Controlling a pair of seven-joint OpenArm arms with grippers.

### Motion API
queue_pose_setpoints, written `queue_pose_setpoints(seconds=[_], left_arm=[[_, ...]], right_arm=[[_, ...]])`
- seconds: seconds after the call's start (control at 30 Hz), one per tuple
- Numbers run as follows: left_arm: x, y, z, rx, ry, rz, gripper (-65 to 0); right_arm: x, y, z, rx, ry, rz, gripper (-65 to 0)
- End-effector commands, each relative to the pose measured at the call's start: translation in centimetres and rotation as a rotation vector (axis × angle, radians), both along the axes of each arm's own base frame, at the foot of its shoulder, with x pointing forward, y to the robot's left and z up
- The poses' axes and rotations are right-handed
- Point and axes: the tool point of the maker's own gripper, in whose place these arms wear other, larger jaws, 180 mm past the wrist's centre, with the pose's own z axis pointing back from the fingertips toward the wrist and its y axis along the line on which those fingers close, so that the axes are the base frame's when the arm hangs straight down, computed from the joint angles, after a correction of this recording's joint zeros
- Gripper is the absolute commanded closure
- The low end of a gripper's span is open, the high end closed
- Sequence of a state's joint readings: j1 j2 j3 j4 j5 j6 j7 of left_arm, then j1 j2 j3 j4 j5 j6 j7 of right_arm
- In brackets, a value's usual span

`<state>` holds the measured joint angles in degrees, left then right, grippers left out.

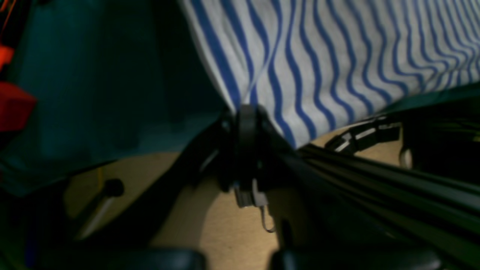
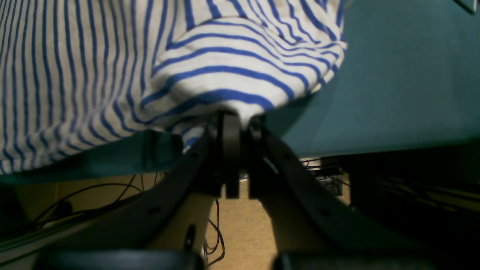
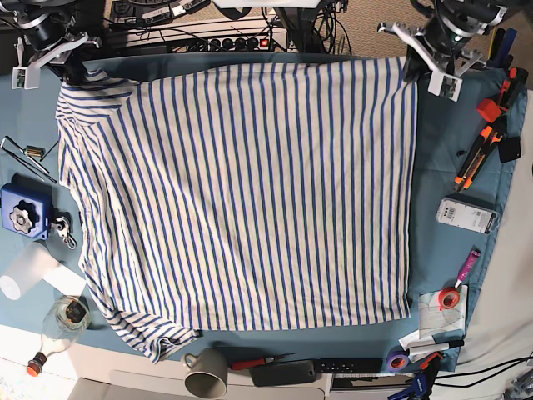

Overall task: Fold the T-shirt properly
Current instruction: 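Lift the grasped corners and pull them apart to stretch the edge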

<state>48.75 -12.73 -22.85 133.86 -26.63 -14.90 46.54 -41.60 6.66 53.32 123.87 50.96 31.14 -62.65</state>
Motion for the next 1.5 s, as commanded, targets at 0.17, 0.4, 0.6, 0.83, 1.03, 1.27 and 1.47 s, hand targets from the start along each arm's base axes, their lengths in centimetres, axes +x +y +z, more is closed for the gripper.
queue_pose_setpoints(seconds=[0.17,0.4,0.6,0.83,1.03,1.27,1.47], left_arm=[[0.2,3.8,1.8,0.053,-0.048,0.087,0.0],[0.4,4.0,2.4,0.031,-0.074,0.087,0.0],[2.0,4.0,3.3,0.027,-0.138,0.089,0.0],[3.9,4.0,4.6,0.020,-0.225,0.092,0.0],[4.8,5.1,4.1,0.055,-0.234,0.100,0.0],[6.3,6.0,4.5,0.070,-0.285,0.089,0.0],[6.8,6.4,4.1,0.067,-0.283,0.090,0.0]], right_arm=[[-0.1,-0.5,0.5,-0.043,0.006,0.005,0.0],[0.5,-1.9,1.2,-0.110,0.017,0.015,0.0],[1.7,-4.6,2.5,-0.219,0.025,-0.029,0.0],[4.0,-4.4,3.4,-0.188,-0.027,-0.041,0.0],[5.0,-3.2,2.7,-0.181,-0.026,0.000,0.0],[7.1,-0.7,1.4,-0.199,-0.056,0.064,0.0],[7.9,-1.4,1.0,-0.291,-0.024,0.050,0.0]])
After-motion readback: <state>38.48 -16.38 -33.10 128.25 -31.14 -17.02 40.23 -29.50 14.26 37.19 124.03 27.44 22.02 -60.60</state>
